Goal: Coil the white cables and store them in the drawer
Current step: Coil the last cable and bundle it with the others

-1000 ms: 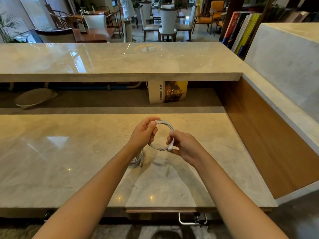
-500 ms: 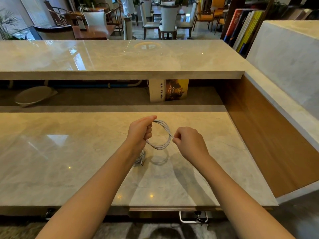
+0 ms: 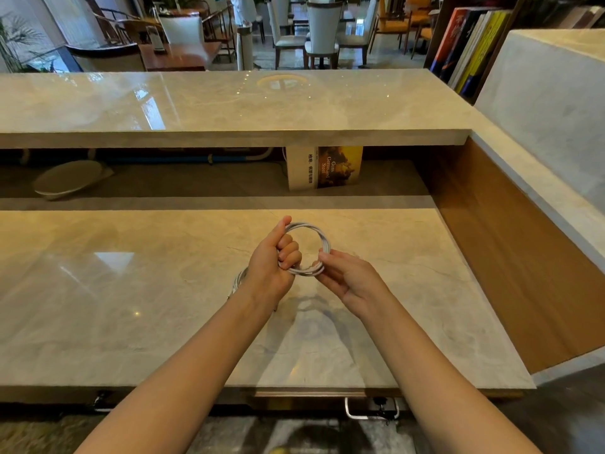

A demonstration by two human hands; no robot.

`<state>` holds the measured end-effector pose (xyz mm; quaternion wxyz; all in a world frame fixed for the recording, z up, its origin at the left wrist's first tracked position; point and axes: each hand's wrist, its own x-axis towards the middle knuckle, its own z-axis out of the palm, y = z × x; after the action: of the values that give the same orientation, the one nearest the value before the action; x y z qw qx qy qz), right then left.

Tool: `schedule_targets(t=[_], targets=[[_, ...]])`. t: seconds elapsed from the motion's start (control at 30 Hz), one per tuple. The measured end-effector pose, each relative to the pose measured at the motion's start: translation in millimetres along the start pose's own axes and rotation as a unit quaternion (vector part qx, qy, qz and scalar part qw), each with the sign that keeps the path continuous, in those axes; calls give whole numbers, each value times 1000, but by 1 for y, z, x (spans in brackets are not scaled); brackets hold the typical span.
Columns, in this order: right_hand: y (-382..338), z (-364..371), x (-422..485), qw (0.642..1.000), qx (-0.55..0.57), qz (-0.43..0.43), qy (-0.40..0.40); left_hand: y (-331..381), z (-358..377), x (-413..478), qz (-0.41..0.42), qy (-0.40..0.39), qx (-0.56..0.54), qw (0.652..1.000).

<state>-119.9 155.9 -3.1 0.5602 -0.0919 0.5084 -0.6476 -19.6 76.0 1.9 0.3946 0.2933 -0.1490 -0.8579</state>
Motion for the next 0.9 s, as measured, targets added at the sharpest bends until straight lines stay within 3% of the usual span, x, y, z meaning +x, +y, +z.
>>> schedule_targets(t=[0.17,0.3,0.37,0.57,0.7,0.8,0.9], targets=[[-1,1,0,992,102,70,-26,3,-9,6,71,-14,139,988],[-3,4,-1,985,154,69,-49,2,-12,3,147,-4,320,936],[-3,4,-1,984,163,58,-46,0,-12,2,166,4,356,920],[-2,-5,7,998,-39,-36,-31,4,-14,5,154,30,376,913],[-3,-10,10,962,-260,-83,-12,6,-18,7,157,10,383,910],[-6,-18,16,951,-297,-73,-34,10,-20,7,134,-17,355,925],[-7,-25,22,965,-246,-46,-71,14,-22,7,91,-28,336,937]])
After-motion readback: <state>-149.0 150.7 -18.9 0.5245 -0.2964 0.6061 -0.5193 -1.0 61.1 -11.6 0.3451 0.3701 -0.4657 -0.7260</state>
